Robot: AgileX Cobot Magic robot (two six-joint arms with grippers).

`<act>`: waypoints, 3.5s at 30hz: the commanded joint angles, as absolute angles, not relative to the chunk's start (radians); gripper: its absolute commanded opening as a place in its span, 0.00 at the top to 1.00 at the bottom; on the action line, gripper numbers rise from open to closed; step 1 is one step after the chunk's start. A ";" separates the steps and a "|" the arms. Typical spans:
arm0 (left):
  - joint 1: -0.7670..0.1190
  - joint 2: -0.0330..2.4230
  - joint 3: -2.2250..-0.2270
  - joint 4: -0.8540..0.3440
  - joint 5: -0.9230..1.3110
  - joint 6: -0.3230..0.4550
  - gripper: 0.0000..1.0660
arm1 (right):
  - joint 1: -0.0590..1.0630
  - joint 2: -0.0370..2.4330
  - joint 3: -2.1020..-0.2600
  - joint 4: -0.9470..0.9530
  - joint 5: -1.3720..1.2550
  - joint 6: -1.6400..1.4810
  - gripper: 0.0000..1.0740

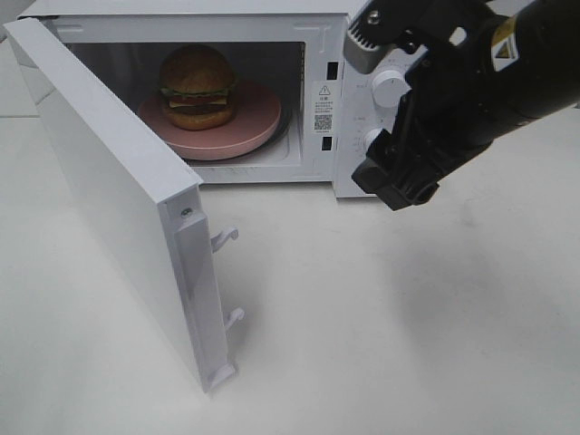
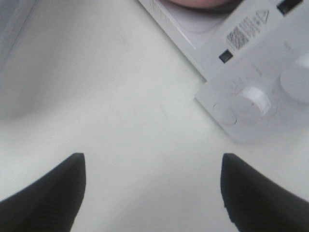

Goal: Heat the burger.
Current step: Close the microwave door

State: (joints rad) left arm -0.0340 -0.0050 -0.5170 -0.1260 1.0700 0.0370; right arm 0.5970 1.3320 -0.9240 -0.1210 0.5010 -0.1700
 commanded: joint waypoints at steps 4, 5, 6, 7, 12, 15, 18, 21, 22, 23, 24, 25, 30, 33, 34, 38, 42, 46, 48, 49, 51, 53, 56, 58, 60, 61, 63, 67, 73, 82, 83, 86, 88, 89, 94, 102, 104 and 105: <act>-0.037 -0.007 -0.516 -0.130 1.071 0.038 0.06 | 0.593 1.236 -0.913 -0.122 0.758 0.086 0.30; -0.037 -0.007 -0.516 -0.130 1.071 0.038 0.06 | 0.593 1.228 -0.913 -0.122 0.797 0.105 0.30; -0.037 -0.007 -0.516 -0.130 1.071 0.038 0.06 | 0.593 1.228 -0.913 -0.122 0.797 0.105 0.30; -0.037 -0.007 -0.516 -0.130 1.071 0.038 0.06 | 0.593 1.215 -0.913 -0.123 0.863 0.125 0.30; -0.037 -0.007 -0.516 -0.130 1.071 0.038 0.06 | 0.593 1.170 -0.912 -0.119 1.006 0.141 0.30; -0.037 -0.007 -0.516 -0.130 1.071 0.038 0.06 | 0.593 1.128 -0.911 -0.123 1.062 0.137 0.30; -0.037 -0.007 -0.516 -0.130 1.071 0.038 0.06 | 0.593 1.072 -0.911 -0.122 1.093 0.137 0.30; -0.037 -0.007 -0.516 -0.130 1.071 0.038 0.06 | 0.593 1.011 -0.911 -0.122 1.106 0.141 0.30; -0.037 -0.007 -0.516 -0.130 1.071 0.038 0.06 | 0.593 0.988 -0.910 -0.121 1.109 0.141 0.30; -0.037 -0.007 -0.516 -0.130 1.071 0.038 0.06 | 0.593 0.988 -0.910 -0.121 1.109 0.141 0.30; -0.037 -0.007 -0.516 -0.130 1.071 0.038 0.06 | 0.593 0.947 -0.902 -0.122 1.111 0.141 0.30; -0.037 -0.007 -0.516 -0.130 1.071 0.038 0.06 | 0.589 0.925 -0.892 -0.122 1.111 0.140 0.30; -0.037 -0.007 -0.516 -0.130 1.071 0.038 0.06 | 0.438 0.808 -0.797 -0.071 1.105 0.107 0.30; -0.037 -0.007 -0.516 -0.130 1.071 0.038 0.06 | 0.352 0.731 -0.751 -0.055 1.088 0.090 0.30; -0.037 -0.007 -0.516 -0.130 1.071 0.038 0.06 | 0.352 0.731 -0.751 -0.055 1.088 0.090 0.30; -0.037 -0.007 -0.516 -0.130 1.071 0.038 0.06 | 0.245 0.585 -0.678 -0.031 1.036 0.084 0.30; -0.037 -0.007 -0.516 -0.130 1.071 0.038 0.06 | 0.189 0.497 -0.640 -0.033 1.020 0.084 0.30; -0.037 -0.007 -0.516 -0.130 1.071 0.038 0.06 | 0.139 0.379 -0.577 -0.027 1.003 0.094 0.30; -0.037 -0.007 -0.516 -0.130 1.071 0.038 0.06 | 0.118 0.325 -0.544 -0.022 1.001 0.100 0.30; -0.037 -0.007 -0.516 -0.130 1.071 0.038 0.06 | 0.112 0.302 -0.531 -0.016 0.998 0.100 0.30; -0.037 -0.007 -0.516 -0.130 1.071 0.038 0.06 | 0.094 0.243 -0.503 -0.006 0.993 0.100 0.30; -0.037 -0.007 -0.516 -0.130 1.071 0.038 0.06 | 0.079 0.191 -0.498 -0.006 0.997 0.097 0.30; -0.037 -0.007 -0.516 -0.130 1.071 0.038 0.06 | 0.059 0.126 -0.498 0.000 0.997 0.095 0.30; -0.037 -0.007 -0.516 -0.130 1.071 0.038 0.06 | 0.051 0.100 -0.498 0.000 0.997 0.095 0.30; -0.037 -0.007 -0.516 -0.130 1.071 0.038 0.06 | 0.000 -0.009 -0.498 0.000 0.997 0.091 0.30; -0.037 -0.007 -0.516 -0.130 1.071 0.038 0.06 | 0.000 -0.009 -0.498 0.000 0.997 0.091 0.30; -0.037 -0.007 -0.516 -0.130 1.071 0.038 0.06 | -0.015 -0.033 -0.498 0.000 0.997 0.082 0.30; -0.037 -0.005 -0.516 -0.131 1.071 0.038 0.06 | -0.017 -0.033 -0.498 0.011 0.997 0.072 0.30; -0.037 0.001 -0.516 -0.134 1.071 0.038 0.06 | -0.017 -0.033 -0.498 0.012 0.997 0.073 0.30; -0.037 0.001 -0.516 -0.134 1.071 0.038 0.06 | -0.017 -0.033 -0.498 0.012 0.997 0.073 0.30; -0.037 0.001 -0.516 -0.134 1.071 0.038 0.06 | -0.017 -0.033 -0.498 0.012 0.997 0.073 0.30; -0.037 0.001 -0.516 -0.134 1.071 0.038 0.06 | -0.017 -0.033 -0.498 0.012 0.997 0.073 0.30; -0.037 0.001 -0.516 -0.134 1.071 0.038 0.06 | -0.017 -0.033 -0.498 0.012 0.997 0.073 0.30; -0.037 0.001 -0.516 -0.134 1.071 0.038 0.06 | -0.017 -0.033 -0.498 0.012 0.997 0.073 0.30; -0.037 0.001 -0.516 -0.134 1.071 0.038 0.06 | -0.017 -0.033 -0.498 0.012 0.997 0.073 0.30; -0.037 0.001 -0.516 -0.134 1.071 0.038 0.06 | -0.017 -0.033 -0.498 0.012 0.997 0.073 0.30; -0.037 0.001 -0.516 -0.134 1.071 0.038 0.06 | -0.017 -0.033 -0.498 0.012 0.997 0.073 0.30; -0.037 0.001 -0.516 -0.134 1.071 0.038 0.06 | -0.017 -0.033 -0.498 0.012 0.997 0.073 0.30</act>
